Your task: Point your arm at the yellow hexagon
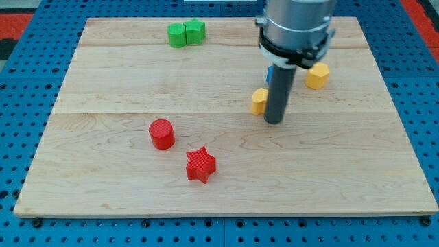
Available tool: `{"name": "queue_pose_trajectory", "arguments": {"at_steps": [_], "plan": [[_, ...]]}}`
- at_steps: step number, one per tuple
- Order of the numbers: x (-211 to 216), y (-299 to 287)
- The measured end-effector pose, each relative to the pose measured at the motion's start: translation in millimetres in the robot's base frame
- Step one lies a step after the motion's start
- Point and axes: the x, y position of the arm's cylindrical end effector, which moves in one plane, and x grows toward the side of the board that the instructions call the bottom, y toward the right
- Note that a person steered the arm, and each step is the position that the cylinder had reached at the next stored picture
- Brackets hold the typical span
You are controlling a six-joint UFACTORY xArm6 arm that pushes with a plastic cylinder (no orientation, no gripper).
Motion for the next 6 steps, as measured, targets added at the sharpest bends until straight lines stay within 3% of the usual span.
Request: {"name": "queue_pose_trajectory", "arguments": {"at_steps": [1, 2, 4, 5, 6], "plan": [[-28.1, -48.5], [-14.5, -33.8], [-60.2, 120.3], [-76.4, 165.8], [-89.5, 155.7]]}}
